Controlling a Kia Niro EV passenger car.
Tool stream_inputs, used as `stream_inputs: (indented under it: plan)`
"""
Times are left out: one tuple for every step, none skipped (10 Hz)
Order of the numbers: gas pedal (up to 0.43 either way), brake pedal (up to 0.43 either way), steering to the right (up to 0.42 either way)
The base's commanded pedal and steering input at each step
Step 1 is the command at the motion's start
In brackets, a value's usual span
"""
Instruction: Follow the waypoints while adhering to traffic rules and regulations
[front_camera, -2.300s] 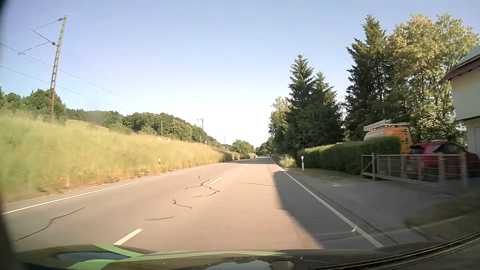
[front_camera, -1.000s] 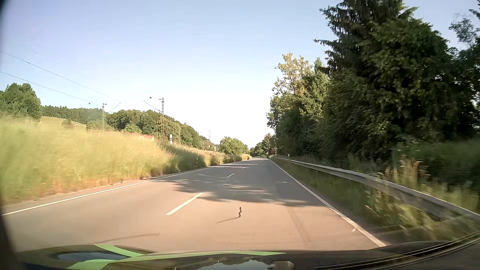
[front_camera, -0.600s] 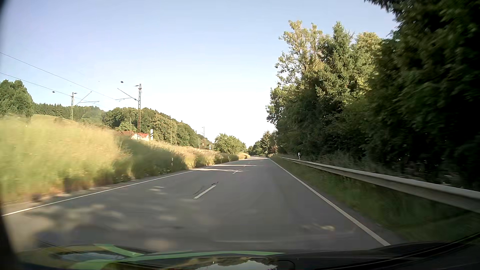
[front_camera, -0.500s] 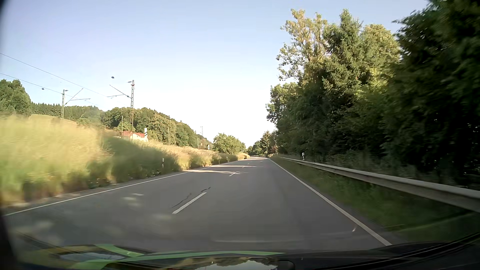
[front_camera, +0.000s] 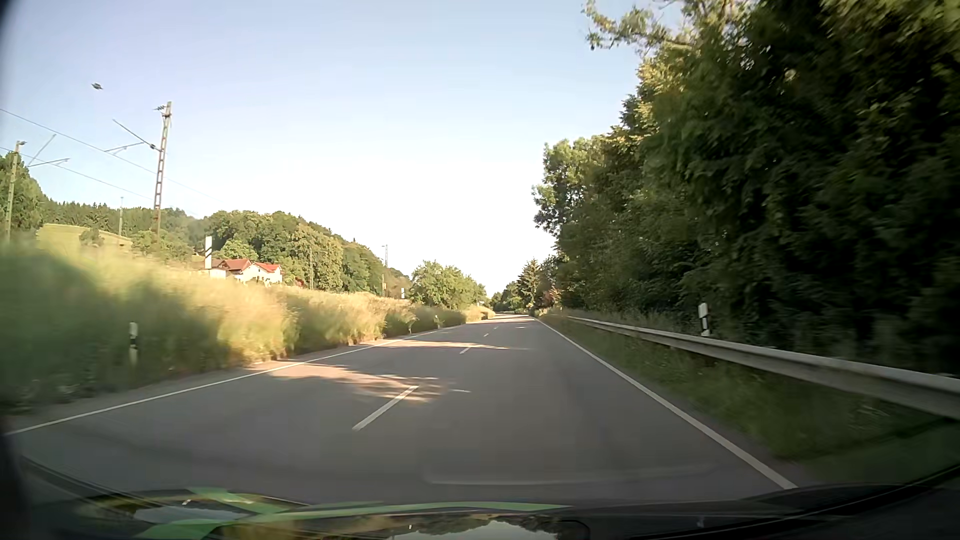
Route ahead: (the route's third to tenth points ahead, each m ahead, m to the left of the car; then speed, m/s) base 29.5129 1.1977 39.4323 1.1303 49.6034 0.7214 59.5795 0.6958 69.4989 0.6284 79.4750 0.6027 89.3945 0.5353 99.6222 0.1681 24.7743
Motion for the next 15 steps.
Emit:
stream_inputs:
  plan:
    - [0.287,0.000,0.000]
    - [0.280,0.000,0.000]
    - [0.260,0.000,0.000]
    - [0.260,0.000,0.000]
    - [0.248,0.000,0.000]
    - [0.240,0.000,0.000]
    - [0.240,0.000,0.000]
    - [0.240,0.000,0.000]
    - [0.240,0.000,0.000]
    - [0.240,0.000,0.000]
    - [0.240,0.000,0.000]
    - [0.240,0.000,0.000]
    - [0.240,0.000,0.000]
    - [0.240,0.000,0.000]
    - [0.228,0.000,0.000]
